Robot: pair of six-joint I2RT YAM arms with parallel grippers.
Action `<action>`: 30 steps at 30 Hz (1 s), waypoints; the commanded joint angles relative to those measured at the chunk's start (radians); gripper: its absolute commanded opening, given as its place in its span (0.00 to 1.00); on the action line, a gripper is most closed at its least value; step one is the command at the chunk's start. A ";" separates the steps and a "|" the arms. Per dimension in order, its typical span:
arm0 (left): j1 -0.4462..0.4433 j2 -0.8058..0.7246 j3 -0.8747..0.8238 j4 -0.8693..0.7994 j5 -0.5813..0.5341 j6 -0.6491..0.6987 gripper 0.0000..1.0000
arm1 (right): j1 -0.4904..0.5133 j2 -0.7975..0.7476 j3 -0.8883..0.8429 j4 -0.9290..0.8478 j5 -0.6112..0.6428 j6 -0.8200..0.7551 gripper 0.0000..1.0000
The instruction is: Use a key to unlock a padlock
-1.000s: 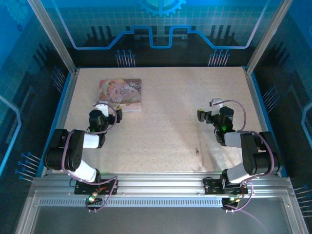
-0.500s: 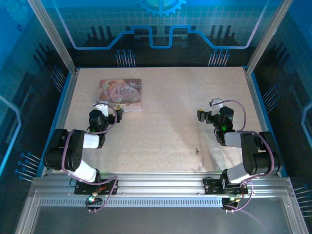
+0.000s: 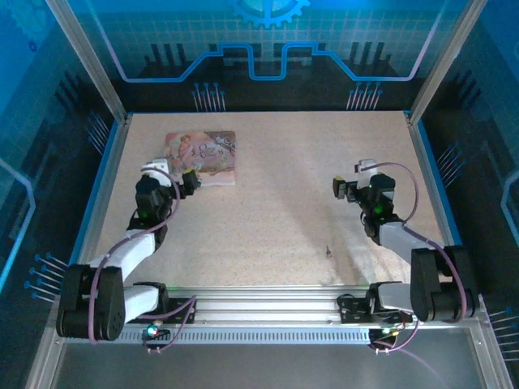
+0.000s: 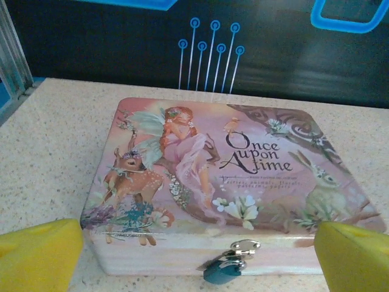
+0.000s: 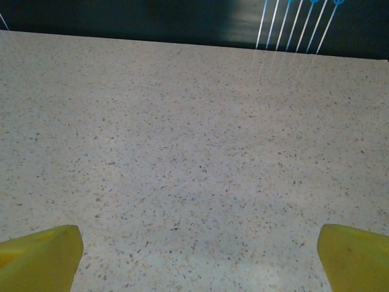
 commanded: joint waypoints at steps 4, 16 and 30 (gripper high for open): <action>0.005 -0.029 0.257 -0.525 -0.046 -0.177 0.99 | 0.026 -0.086 0.167 -0.416 -0.038 0.207 1.00; 0.136 0.297 0.741 -0.913 0.156 -0.256 0.99 | 0.202 -0.156 0.251 -0.667 -0.253 0.353 1.00; 0.221 0.726 1.065 -0.918 0.284 -0.191 0.99 | 0.350 -0.184 0.207 -0.704 -0.226 0.395 1.00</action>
